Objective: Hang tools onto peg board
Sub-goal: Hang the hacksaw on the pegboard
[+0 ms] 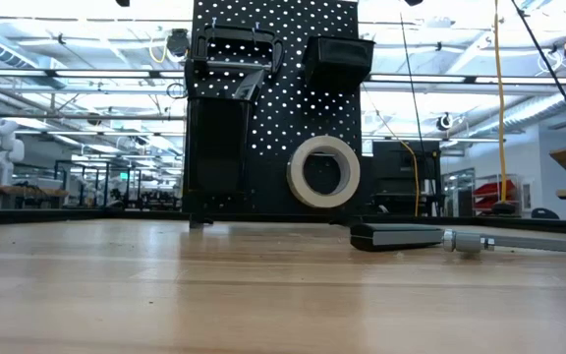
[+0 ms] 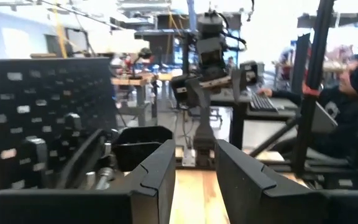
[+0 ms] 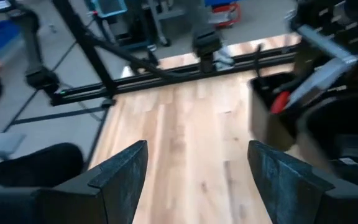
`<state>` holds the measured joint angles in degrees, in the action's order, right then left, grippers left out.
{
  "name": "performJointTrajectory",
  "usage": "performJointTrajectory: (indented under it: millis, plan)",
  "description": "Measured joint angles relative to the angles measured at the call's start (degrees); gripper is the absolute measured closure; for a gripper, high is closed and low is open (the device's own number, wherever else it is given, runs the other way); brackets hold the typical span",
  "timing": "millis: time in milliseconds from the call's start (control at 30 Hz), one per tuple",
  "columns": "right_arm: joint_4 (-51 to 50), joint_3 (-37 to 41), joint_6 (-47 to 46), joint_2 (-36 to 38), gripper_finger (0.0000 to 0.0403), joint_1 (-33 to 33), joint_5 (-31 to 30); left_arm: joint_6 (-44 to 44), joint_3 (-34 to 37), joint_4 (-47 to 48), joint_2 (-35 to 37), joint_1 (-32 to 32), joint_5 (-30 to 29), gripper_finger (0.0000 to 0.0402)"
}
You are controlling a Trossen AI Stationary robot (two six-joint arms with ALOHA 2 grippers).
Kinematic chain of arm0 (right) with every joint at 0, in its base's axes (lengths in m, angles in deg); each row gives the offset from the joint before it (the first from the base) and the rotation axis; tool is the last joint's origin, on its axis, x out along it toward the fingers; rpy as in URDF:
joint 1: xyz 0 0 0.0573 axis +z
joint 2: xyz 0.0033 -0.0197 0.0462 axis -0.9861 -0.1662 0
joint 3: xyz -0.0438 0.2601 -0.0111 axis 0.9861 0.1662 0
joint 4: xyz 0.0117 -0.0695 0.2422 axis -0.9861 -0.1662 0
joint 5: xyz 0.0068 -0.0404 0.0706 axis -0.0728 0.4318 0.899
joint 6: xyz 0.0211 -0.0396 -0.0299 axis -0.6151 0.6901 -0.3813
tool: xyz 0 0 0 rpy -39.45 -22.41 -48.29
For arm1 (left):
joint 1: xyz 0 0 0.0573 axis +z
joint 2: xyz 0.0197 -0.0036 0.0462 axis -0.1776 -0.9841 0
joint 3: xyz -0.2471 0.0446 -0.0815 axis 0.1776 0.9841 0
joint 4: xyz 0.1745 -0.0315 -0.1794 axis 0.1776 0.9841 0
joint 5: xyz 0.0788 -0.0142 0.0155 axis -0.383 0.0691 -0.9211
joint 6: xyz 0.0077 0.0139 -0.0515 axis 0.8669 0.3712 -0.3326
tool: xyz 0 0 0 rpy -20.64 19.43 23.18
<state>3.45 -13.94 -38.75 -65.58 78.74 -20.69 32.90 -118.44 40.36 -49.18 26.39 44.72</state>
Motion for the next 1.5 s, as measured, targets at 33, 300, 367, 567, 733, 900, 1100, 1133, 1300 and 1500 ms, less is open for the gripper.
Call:
performJointTrajectory:
  millis: [33,300,367,567,733,900,1100,1133,1300,1500]
  plan:
    - [0.1,-0.01,-0.46,-0.32,0.0133,0.36,0.89,0.7,-0.28,-0.02,-1.06,-1.69,-1.06,0.0288]
    - [-1.69,-0.02,-6.97,-4.03,0.0133,4.27,5.03,3.57,-2.65,0.0,-10.76,-15.91,-9.81,0.0289]
    - [-4.03,-0.02,-8.78,-5.38,0.0133,5.71,5.01,3.76,-2.79,-0.22,-12.82,-19.98,-12.84,0.0289]
    - [-10.28,-0.02,-15.93,-10.57,0.0133,11.09,4.61,3.25,-2.77,-0.23,-18.58,-32.54,-24.03,0.0289]
    - [-14.46,-0.02,-23.14,-14.98,0.0133,16.22,0.27,0.07,-2.77,-0.25,-24.55,-40.5,-31.61,0.0289]
    - [-20.62,-0.02,-32.1,-18.89,0.0133,21.13,-8.19,-3.93,-2.77,-2.04,-30.86,-44.28,-33.7,0.0289]
    - [-25.13,-0.02,-37.9,-23.63,0.0133,26.6,-11.71,-7.13,-2.77,-3.85,-37.39,-46.17,-33.92,0.0289]
    - [-25.34,-0.02,-37.99,-24.36,0.0133,27.63,-11.73,-7.8,-2.77,-3.85,-38.45,-46.36,-33.91,0.0289]
    - [-26.59,0.3,-39.2,-26.58,0.0133,32.3,-15.75,-8.57,-2.75,-6.9,-42.53,-47.55,-33.85,0.0289]
    - [-23.35,10.69,-44.09,-25.49,0.0134,35.5,-15.85,-8.51,-2.73,-9.31,-45.28,-48.14,-33.6,0.0288]
